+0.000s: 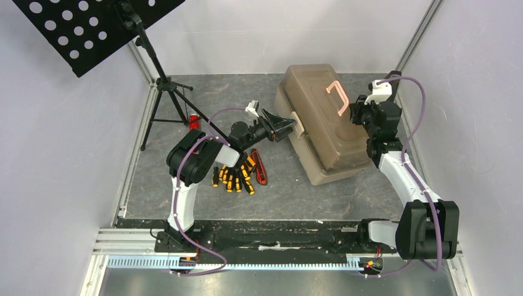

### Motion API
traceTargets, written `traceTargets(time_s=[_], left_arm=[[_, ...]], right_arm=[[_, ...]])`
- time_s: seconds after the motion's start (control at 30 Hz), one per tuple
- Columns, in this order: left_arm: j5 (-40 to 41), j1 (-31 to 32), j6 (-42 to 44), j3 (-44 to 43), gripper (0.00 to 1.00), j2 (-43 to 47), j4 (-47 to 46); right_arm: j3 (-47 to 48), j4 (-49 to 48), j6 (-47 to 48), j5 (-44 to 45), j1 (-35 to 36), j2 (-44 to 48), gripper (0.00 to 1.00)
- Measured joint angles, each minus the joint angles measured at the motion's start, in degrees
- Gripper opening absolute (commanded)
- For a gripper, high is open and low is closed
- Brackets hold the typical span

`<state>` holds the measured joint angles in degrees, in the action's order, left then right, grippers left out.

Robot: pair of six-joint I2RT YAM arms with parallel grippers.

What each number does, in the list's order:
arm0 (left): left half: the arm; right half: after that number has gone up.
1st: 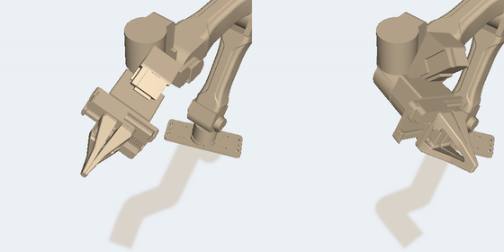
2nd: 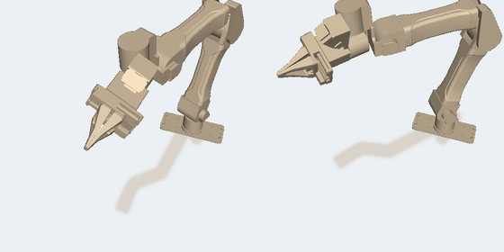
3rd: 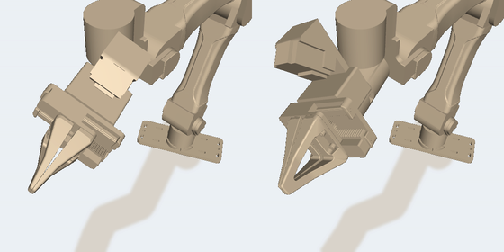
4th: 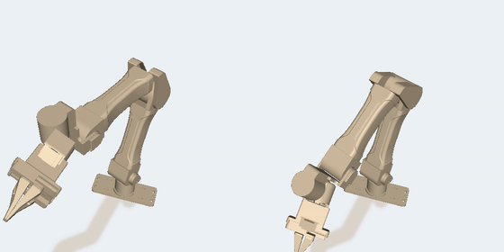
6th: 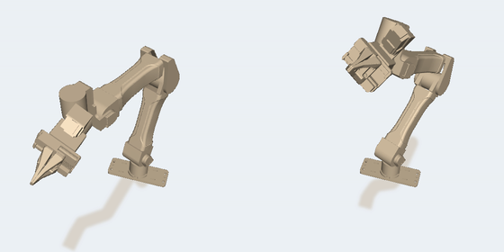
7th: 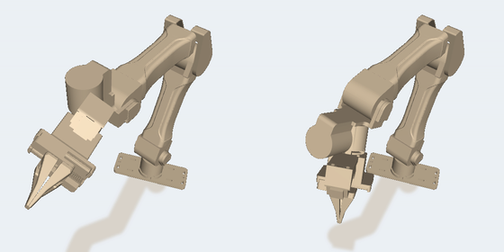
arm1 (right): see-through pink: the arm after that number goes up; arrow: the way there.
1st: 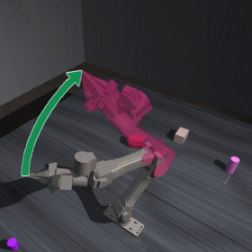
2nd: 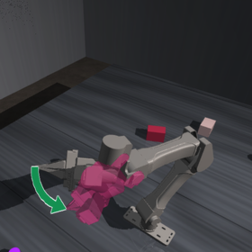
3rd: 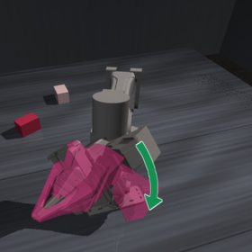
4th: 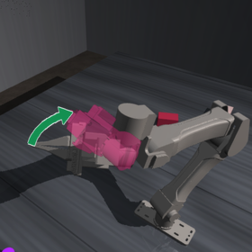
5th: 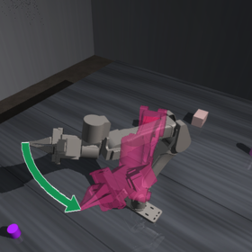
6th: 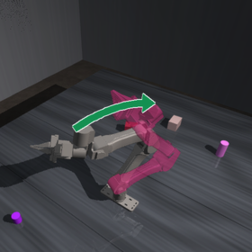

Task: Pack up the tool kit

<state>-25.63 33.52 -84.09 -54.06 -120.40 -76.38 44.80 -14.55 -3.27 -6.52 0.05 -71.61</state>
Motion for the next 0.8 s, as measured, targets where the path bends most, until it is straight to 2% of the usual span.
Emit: traceTargets(time_s=[0.07,0.37,0.8], left_arm=[[0.02,0.0,-0.04,0.0,0.66,0.0,0.15],[0.63,-0.02,-0.26,0.13,0.3,0.0,2.69],[2.14,-0.04,-2.95,1.27,0.18,0.0,2.16]], right_arm=[[0.2,0.46,0.59,1.01,0.61,0.17,0.12],[0.44,0.63,2.47,8.17,3.91,0.52,0.12],[1.05,2.23,6.25,18.86,9.62,0.44,0.1]])
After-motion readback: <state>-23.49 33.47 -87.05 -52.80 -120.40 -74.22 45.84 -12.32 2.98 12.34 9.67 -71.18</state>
